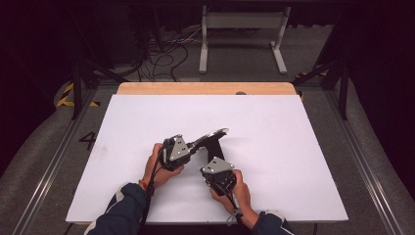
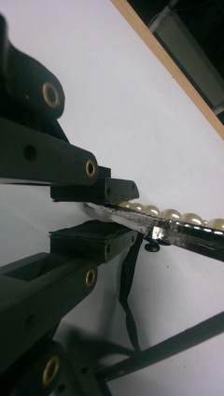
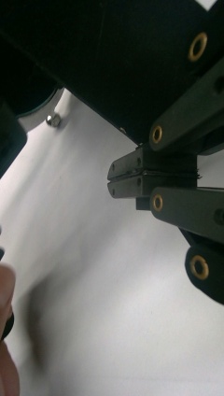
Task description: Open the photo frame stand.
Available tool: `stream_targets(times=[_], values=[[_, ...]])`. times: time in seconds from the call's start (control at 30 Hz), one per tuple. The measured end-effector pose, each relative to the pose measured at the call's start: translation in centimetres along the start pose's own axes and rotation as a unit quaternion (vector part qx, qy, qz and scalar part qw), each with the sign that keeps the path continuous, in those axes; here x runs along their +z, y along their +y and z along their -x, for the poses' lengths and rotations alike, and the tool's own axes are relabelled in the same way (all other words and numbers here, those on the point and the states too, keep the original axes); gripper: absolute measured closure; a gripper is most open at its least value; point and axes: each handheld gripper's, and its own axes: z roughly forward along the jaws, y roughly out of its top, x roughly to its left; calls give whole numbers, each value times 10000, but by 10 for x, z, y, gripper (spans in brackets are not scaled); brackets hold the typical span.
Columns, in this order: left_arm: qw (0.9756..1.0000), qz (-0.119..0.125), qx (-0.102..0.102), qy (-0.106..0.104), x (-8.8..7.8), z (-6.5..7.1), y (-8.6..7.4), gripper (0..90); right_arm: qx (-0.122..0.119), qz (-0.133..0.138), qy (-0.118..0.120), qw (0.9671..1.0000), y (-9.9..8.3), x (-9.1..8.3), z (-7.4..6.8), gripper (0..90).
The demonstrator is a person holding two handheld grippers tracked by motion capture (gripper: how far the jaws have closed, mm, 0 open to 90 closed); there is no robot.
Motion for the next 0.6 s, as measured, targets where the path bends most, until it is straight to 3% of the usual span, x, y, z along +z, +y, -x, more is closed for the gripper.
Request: stream_targets(times=[0.07,0.17,0.6], values=[[10000,8,44,-51,-2,0,1,798,74,-9,2,10000,-1,-1,4,900],[10000,22,12,-77,-2,-1,0,798,129,1,189,9997,-2,-2,10,900],[9999,-27,109,-109,-3,2,2,797,216,-83,212,9995,-5,-4,24,900]])
